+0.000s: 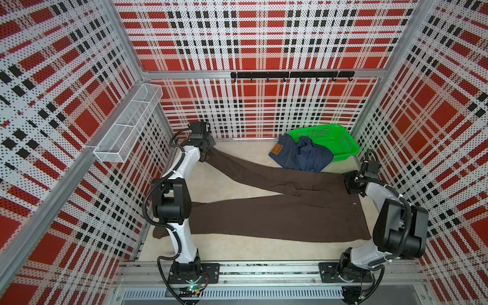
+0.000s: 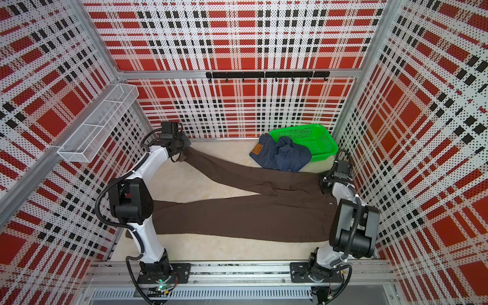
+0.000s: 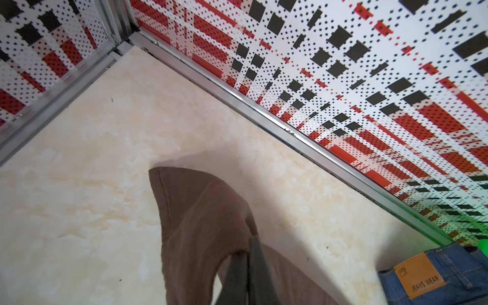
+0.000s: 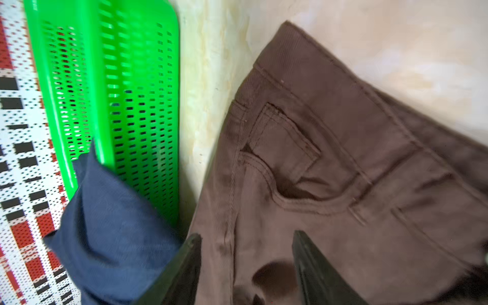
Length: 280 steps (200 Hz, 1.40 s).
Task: Fold and stack the trousers
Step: Flatten out the trousers at the center of the table.
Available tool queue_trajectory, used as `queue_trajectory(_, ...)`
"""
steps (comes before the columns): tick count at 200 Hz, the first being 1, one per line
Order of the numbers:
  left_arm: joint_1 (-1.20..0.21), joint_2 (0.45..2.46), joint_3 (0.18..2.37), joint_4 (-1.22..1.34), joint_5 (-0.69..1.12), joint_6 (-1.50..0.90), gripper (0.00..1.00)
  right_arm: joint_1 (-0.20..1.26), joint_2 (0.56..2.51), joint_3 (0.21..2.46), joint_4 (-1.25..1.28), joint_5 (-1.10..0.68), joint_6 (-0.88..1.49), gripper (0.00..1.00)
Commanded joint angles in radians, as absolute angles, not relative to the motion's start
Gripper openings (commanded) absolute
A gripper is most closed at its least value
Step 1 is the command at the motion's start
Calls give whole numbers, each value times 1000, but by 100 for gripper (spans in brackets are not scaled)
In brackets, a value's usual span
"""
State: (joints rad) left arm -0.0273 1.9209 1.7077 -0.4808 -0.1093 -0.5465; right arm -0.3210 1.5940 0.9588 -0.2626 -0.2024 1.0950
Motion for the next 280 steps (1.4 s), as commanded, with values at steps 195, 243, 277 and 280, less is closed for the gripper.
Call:
queue_trajectory(195, 78, 1731, 1544, -449, -81, -530, 0, -380, 1898, 1107, -108, -280, 1200, 45)
queue_trajectory(243, 91, 1713, 1537, -449, -83, -530, 0, -382, 1882, 1098, -80, -292, 1207, 14)
queue_trajectory(277, 112, 1675, 1516, -455, -89, -528, 0, -393, 1790, 1059, -100, -294, 1192, 0)
queue_trajectory(280, 116, 1669, 1513, -455, -91, -527, 0, -396, 1777, 1053, -107, -292, 1189, 0)
